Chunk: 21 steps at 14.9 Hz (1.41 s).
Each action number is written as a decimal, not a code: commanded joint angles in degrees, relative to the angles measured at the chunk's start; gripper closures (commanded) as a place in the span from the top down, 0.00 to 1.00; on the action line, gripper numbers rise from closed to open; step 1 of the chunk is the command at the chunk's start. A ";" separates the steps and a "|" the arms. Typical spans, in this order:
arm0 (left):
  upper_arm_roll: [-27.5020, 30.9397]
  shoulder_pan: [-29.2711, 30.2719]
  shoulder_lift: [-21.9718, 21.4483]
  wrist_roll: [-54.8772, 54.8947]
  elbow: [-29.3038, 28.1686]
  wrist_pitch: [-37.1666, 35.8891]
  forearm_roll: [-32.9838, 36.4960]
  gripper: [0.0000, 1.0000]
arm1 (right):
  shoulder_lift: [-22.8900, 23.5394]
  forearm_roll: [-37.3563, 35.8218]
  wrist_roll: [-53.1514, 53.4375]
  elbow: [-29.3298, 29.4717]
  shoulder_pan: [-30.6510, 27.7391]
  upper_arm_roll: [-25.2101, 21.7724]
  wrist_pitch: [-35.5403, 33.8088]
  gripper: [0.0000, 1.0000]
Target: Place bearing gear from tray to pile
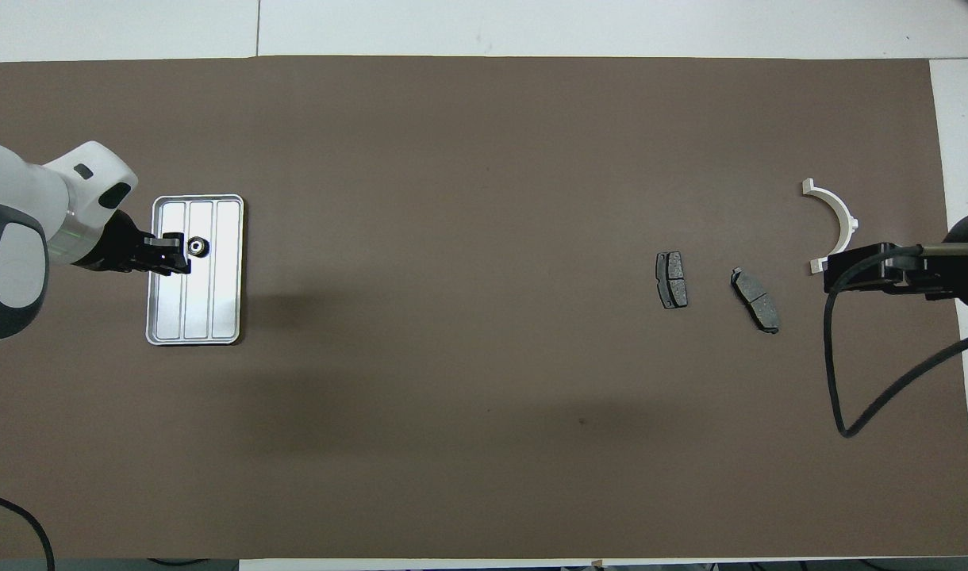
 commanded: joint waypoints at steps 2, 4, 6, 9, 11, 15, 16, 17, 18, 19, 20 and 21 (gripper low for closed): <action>-0.34 -14.58 2.31 -24.24 6.51 0.31 0.99 0.00 | -0.74 1.41 0.03 -0.91 -0.43 0.04 0.39 1.00; -0.34 -21.44 2.40 -34.27 4.59 6.02 2.23 0.00 | -0.65 1.50 0.29 -0.91 -0.43 0.04 0.39 1.00; -0.34 -26.73 4.32 -42.89 4.13 10.34 4.50 0.00 | -0.65 1.41 0.03 -0.82 -0.52 0.04 0.39 1.00; -0.34 -32.90 12.48 -54.07 5.10 16.40 10.30 0.00 | -0.74 1.50 -0.75 -0.82 -0.61 -0.05 0.48 1.00; -0.34 -33.78 15.66 -56.29 4.58 20.09 12.07 0.00 | -0.74 1.50 -0.93 -0.82 -0.61 -0.13 0.39 1.00; 0.01 -33.78 17.26 -56.47 1.60 24.59 12.25 0.00 | -1.00 1.41 -1.02 -0.82 -0.61 -0.22 0.39 1.00; 0.01 -33.70 17.26 -56.47 0.72 25.46 12.25 0.00 | -1.00 1.41 -1.02 -0.82 -0.61 -0.22 0.39 1.00; 0.10 -33.70 17.26 -56.56 -0.60 27.56 12.25 0.00 | -1.09 1.50 -0.68 -0.82 -0.61 -0.31 0.39 1.00; 0.19 -33.70 17.26 -56.47 -1.48 28.97 12.25 0.00 | -1.09 1.41 -0.32 -0.82 -0.61 -0.22 0.39 1.00; 0.19 -33.61 17.17 -56.47 -2.01 29.42 12.25 0.00 | -1.09 1.50 -0.23 -0.82 -0.61 -0.31 0.48 1.00; 0.19 -33.61 17.08 -56.47 -2.36 29.52 12.34 0.00 | -1.09 1.50 -0.23 -0.90 -0.61 -0.31 0.48 1.00; 0.19 -33.52 17.08 -56.38 -2.37 29.52 12.34 0.00 | -1.09 1.50 -0.23 -1.08 -0.70 -0.31 0.48 1.00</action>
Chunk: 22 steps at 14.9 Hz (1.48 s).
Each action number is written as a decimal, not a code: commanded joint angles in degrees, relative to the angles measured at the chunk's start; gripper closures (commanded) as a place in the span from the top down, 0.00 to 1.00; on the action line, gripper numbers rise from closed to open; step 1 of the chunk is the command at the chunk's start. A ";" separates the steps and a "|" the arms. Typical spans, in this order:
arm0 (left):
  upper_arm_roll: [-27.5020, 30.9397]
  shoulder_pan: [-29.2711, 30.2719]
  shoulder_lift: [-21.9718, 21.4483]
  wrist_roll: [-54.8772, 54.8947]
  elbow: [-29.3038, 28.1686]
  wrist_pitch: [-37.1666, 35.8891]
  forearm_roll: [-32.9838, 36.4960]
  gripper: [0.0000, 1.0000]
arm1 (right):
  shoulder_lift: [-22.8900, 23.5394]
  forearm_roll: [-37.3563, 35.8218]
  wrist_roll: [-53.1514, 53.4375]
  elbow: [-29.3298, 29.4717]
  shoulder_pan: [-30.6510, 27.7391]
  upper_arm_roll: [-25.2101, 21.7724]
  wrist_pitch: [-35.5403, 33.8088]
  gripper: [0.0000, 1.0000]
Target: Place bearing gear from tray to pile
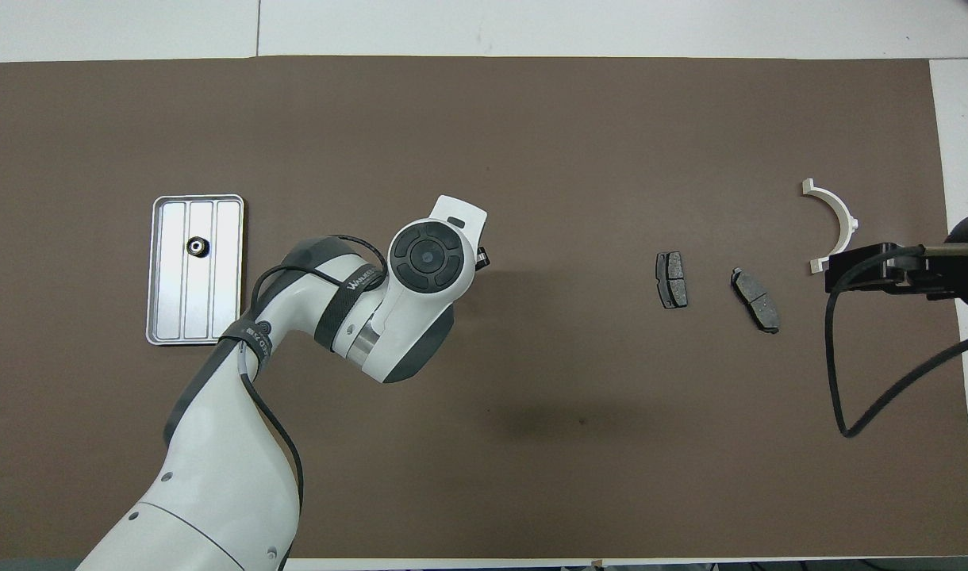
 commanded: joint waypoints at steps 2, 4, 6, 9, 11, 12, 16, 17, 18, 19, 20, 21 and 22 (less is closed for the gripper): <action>0.24 0.21 -1.58 -0.50 -2.86 0.98 1.63 0.99 | -1.01 1.50 -0.19 -1.18 -1.27 -0.18 0.57 1.00; 0.50 1.17 -2.89 1.16 -1.46 -3.84 1.63 1.00 | -0.93 1.41 -0.19 -1.36 -1.27 -0.18 0.57 1.00; -0.19 6.43 -10.51 10.17 -1.36 -13.92 0.67 1.00 | -0.93 1.41 0.25 -2.23 -0.57 -0.18 2.49 1.00; 0.42 16.17 -19.75 28.61 -0.05 -25.55 -4.95 1.00 | -0.05 1.41 7.77 -5.04 3.18 0.35 7.23 1.00; 0.50 22.51 -20.39 38.65 0.57 -27.34 -4.96 1.00 | 1.96 1.41 16.38 -6.54 7.84 0.35 10.75 1.00; 0.51 25.50 -20.30 43.14 0.40 -26.55 -4.88 1.00 | 3.45 1.41 19.73 -6.54 9.78 0.35 11.89 1.00; 0.42 37.46 -20.22 61.25 -0.04 -23.66 -5.23 1.00 | 11.44 1.41 31.07 -6.37 16.90 0.35 19.88 1.00; 0.42 38.44 -19.78 62.77 -0.65 -20.95 -5.23 1.00 | 13.90 1.24 34.58 -6.02 19.01 0.35 21.99 1.00; 0.50 38.45 -19.08 62.87 -1.27 -17.87 -5.23 1.00 | 16.10 0.63 37.75 -5.84 21.12 0.26 24.27 1.00; 0.42 38.45 -17.85 62.87 -1.62 -15.58 -5.23 1.00 | 18.13 0.45 39.95 -5.41 22.88 0.26 25.86 1.00; 0.42 38.45 -16.19 62.87 -1.89 -13.47 -5.31 0.99 | 20.15 0.36 41.72 -4.88 24.37 0.17 27.79 1.00; 0.42 38.45 -14.69 62.87 -2.07 -11.53 -5.32 0.98 | 22.43 0.27 43.21 -3.83 25.52 0.17 28.94 1.00; 0.50 38.45 -14.07 62.96 -2.85 -9.77 -5.23 0.97 | 24.89 -0.51 44.88 -2.43 27.10 0.17 29.74 1.00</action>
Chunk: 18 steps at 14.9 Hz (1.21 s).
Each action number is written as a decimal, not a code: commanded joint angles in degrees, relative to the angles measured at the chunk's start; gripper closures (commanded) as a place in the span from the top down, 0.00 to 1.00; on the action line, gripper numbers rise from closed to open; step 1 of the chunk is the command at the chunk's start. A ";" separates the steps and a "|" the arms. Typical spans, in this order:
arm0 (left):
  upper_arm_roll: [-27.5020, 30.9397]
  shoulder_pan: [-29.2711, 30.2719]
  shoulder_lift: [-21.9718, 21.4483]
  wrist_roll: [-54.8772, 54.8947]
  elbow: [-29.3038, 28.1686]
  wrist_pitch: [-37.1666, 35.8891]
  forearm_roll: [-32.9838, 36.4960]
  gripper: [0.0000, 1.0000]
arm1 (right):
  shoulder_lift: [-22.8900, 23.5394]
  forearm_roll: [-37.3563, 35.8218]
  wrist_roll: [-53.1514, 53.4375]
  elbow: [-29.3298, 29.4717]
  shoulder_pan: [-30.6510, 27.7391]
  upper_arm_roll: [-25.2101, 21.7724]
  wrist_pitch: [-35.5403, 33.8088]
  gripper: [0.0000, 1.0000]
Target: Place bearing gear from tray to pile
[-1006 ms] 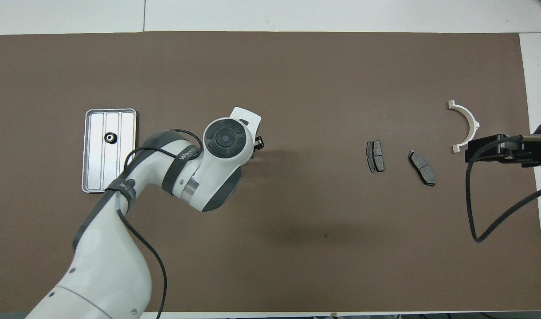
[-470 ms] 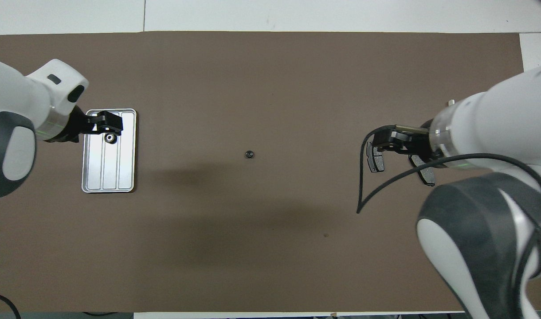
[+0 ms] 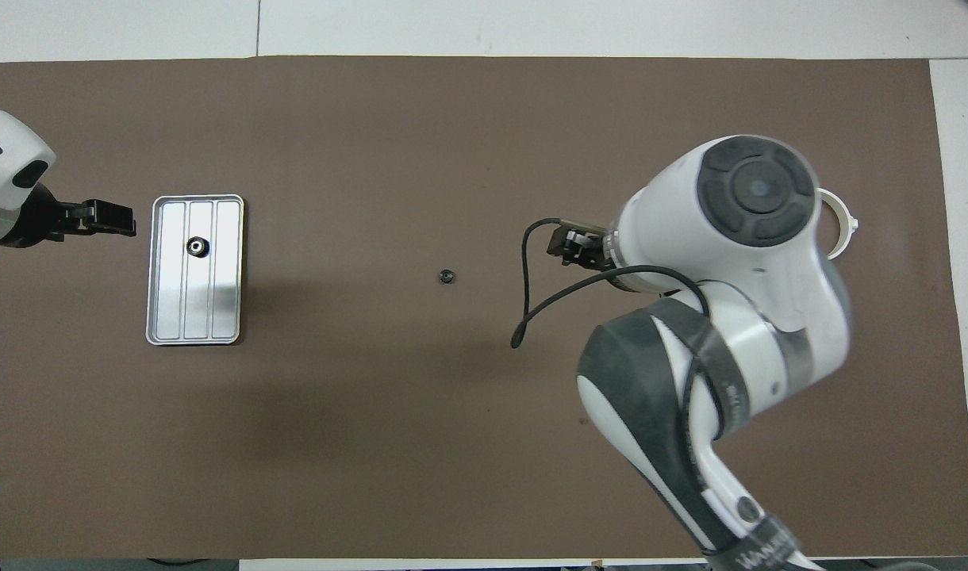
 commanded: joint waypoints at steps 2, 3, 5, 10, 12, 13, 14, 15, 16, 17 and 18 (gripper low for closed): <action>-0.17 -0.16 3.12 0.51 -2.06 6.67 -0.79 0.96 | 9.52 -3.60 8.11 7.45 4.29 -0.40 1.92 1.00; -0.17 -0.24 4.08 0.60 -2.15 7.02 -0.70 0.96 | 12.42 -4.57 10.58 10.16 5.52 -0.40 1.75 1.00; -0.17 -0.16 4.44 0.77 -3.89 8.42 -0.70 0.96 | 20.32 -7.20 16.28 17.45 9.30 -0.57 0.87 1.00; -0.17 -0.59 4.00 0.69 -9.35 12.91 -0.70 0.97 | 27.47 -8.53 19.74 23.81 10.19 -0.49 1.13 1.00; -0.17 -0.86 4.53 0.69 -10.14 14.05 -0.70 0.97 | 28.61 -8.62 19.74 23.81 10.54 -0.49 1.57 0.98; -0.17 -0.86 4.62 0.60 -11.02 15.80 -0.70 0.97 | 29.05 -8.88 19.74 23.81 11.67 -0.66 1.57 0.97; -0.17 -0.95 4.79 0.43 -11.38 16.86 -0.70 0.97 | 29.32 -9.06 19.83 23.81 12.03 -0.66 1.66 0.96; -0.17 -1.12 5.14 0.25 -11.38 17.56 -0.70 0.97 | 29.50 -9.15 19.92 23.81 12.21 -0.57 1.66 0.95; -0.17 -1.12 5.84 0.16 -11.21 18.44 -0.70 0.97 | 29.50 -9.24 20.00 23.73 12.21 -0.57 1.75 0.95; -0.17 -1.12 6.11 0.07 -11.20 19.23 -0.70 0.97 | 29.50 -9.32 20.01 23.64 12.21 -0.49 2.01 0.94; -0.17 -1.21 6.20 0.07 -11.20 19.68 -0.70 0.97 | 29.50 -9.50 20.01 23.55 12.04 -0.57 2.18 0.92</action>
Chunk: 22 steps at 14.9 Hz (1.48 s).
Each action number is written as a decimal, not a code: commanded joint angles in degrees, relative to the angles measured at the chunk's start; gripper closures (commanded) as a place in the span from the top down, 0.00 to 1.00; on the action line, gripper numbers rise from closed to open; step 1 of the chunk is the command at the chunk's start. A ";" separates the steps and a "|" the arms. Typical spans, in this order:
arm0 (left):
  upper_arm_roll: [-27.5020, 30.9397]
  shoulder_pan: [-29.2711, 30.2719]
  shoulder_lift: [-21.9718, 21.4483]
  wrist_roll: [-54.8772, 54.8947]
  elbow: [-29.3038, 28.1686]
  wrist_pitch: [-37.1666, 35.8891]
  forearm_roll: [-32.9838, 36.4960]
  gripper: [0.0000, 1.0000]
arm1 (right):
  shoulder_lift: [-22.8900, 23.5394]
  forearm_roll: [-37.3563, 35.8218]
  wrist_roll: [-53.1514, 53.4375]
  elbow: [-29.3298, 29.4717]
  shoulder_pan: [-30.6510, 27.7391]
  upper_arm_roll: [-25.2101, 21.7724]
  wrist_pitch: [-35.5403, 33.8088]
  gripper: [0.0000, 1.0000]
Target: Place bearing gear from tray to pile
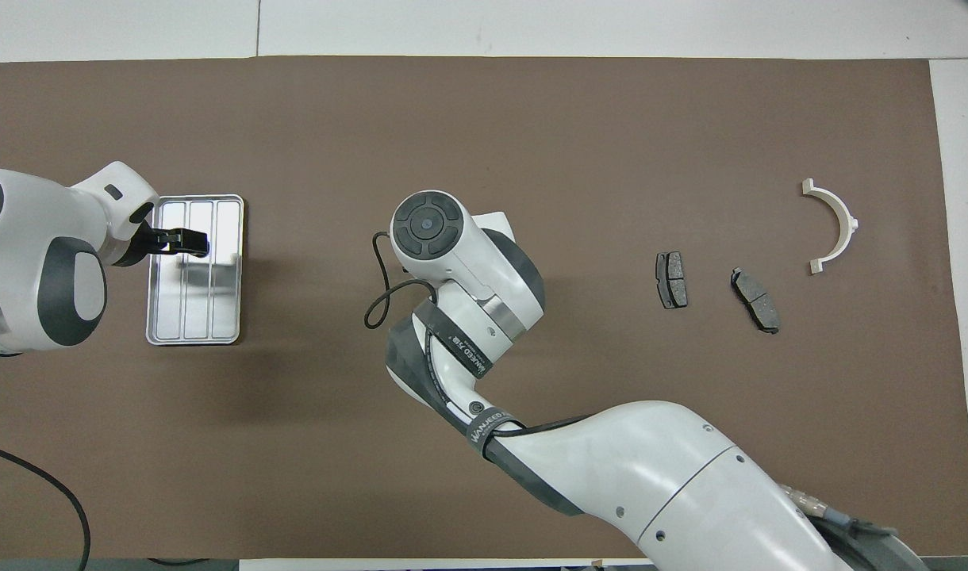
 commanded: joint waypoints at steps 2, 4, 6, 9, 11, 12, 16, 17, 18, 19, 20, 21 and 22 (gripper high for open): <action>0.45 -0.70 1.08 0.09 -0.67 3.03 -0.70 0.97 | 0.98 -2.25 1.19 1.57 -0.34 -0.10 0.16 0.86; 0.45 -0.78 1.35 0.09 -0.67 3.73 -0.70 0.97 | 0.98 -2.25 1.19 1.57 -0.34 -0.19 -0.37 0.78; 0.45 -0.87 1.87 0.00 -0.50 4.08 -0.70 0.97 | 0.98 -2.43 1.28 1.48 -0.60 -0.10 1.21 0.74; 0.45 -1.57 3.19 -0.88 -0.67 6.01 -0.79 0.97 | 0.98 -2.17 1.28 1.30 -0.25 -0.10 2.27 0.67; 0.45 -1.92 3.37 -1.32 -0.76 6.19 -0.70 0.97 | 0.98 -2.25 1.36 1.04 -0.34 -0.10 3.06 0.62; 0.45 -2.01 3.37 -1.49 -0.85 6.10 -0.79 0.97 | 0.98 -2.25 1.28 0.78 -0.43 -0.10 3.93 0.63; 0.45 -2.01 3.28 -1.41 -0.94 5.14 -0.70 0.81 | 0.89 -2.25 1.28 -0.10 -0.69 -0.10 4.73 0.46; 0.45 -2.01 3.28 -1.32 -0.94 5.14 -0.70 0.55 | 0.89 -2.25 1.28 -0.10 -0.78 -0.01 4.91 0.36; 0.45 -2.01 3.28 -1.32 -0.94 5.14 -0.70 0.29 | 0.89 -2.25 1.19 -0.10 -0.78 -0.10 4.91 0.23; 0.45 -1.93 3.28 -1.23 -0.94 5.14 -0.70 0.03 | 0.89 -2.17 1.10 -0.02 -0.87 -0.01 4.47 0.05; 0.45 -1.93 3.28 -1.23 -0.85 5.05 -0.70 0.00 | 0.89 -2.25 1.01 0.25 -0.96 -0.01 3.68 0.00; 0.36 -1.93 3.28 -1.23 -0.67 4.96 -0.70 0.00 | 0.89 -2.43 0.84 0.51 -1.13 -0.10 3.07 0.00; 0.36 -1.93 3.28 -1.23 -0.24 4.61 -0.70 0.00 | 0.89 -2.43 0.66 0.69 -1.57 -0.10 1.93 0.00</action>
